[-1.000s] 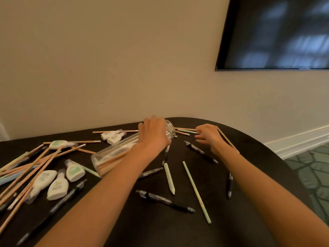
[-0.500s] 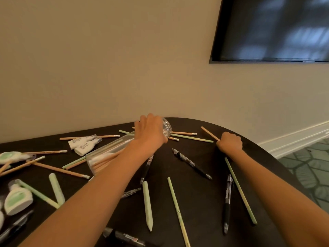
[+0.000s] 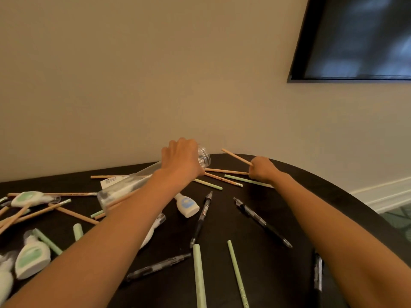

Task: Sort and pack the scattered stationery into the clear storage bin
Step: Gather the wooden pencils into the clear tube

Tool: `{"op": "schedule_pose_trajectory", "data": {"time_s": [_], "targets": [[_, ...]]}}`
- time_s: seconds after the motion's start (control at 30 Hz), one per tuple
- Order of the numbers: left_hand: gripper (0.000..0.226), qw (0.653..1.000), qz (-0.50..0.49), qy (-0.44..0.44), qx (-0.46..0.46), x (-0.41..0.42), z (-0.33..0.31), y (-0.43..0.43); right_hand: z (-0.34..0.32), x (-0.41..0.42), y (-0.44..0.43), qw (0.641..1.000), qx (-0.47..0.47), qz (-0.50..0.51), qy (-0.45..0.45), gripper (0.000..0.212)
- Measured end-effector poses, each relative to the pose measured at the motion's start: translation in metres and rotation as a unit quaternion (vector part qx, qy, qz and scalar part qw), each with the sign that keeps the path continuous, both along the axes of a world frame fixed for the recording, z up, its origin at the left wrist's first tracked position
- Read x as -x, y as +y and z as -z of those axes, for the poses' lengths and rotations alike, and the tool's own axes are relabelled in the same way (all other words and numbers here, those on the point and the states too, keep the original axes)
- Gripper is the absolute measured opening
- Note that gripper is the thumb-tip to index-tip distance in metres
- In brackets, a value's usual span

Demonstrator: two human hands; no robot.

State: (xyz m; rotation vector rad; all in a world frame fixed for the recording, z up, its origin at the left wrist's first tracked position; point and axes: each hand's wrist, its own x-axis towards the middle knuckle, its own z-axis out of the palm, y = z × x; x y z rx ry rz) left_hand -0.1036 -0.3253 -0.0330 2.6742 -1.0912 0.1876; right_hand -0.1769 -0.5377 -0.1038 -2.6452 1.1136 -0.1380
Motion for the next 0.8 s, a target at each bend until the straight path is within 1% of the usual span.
{"op": "schedule_pose_trajectory", "data": {"time_s": [0.1,0.17,0.27,0.3,0.33,0.4,0.47,0.57,0.73,0.8], "targets": [[0.053,1.0,-0.004,-0.004,0.001,-0.005,0.0,0.0,0.0,-0.006,0.001,1.0,-0.01,-0.011,0.009,0.022],[0.05,1.0,-0.005,-0.002,0.007,-0.008,0.0,0.0,-0.003,-0.009,0.006,0.999,0.012,-0.029,0.004,0.022],[0.048,1.0,-0.009,-0.002,0.009,-0.01,0.0,0.001,-0.009,-0.021,0.018,0.996,0.054,-0.07,-0.031,0.018],[0.049,1.0,-0.01,-0.001,0.01,-0.011,0.001,0.002,-0.011,-0.026,0.024,0.994,0.053,-0.088,-0.027,0.017],[0.049,1.0,-0.011,0.002,0.011,-0.011,0.001,0.003,-0.013,-0.033,0.031,0.993,0.039,-0.105,-0.02,0.014],[0.049,1.0,-0.011,0.008,0.011,-0.012,0.001,0.006,-0.016,-0.044,0.043,0.993,-0.021,-0.119,-0.002,0.005],[0.047,1.0,-0.014,0.01,0.009,-0.014,0.001,0.01,-0.016,-0.05,0.053,0.991,-0.06,-0.117,0.02,0.012],[0.048,1.0,-0.017,0.008,0.008,-0.016,0.002,0.017,-0.011,-0.051,0.062,0.991,-0.074,-0.101,0.036,0.021],[0.045,1.0,-0.017,0.003,0.003,-0.017,0.001,0.029,-0.015,-0.05,0.077,0.993,-0.082,-0.086,0.015,0.021],[0.046,1.0,-0.019,0.003,0.002,-0.015,-0.003,0.038,-0.025,-0.049,0.086,0.994,-0.067,-0.084,-0.003,0.024]]}}
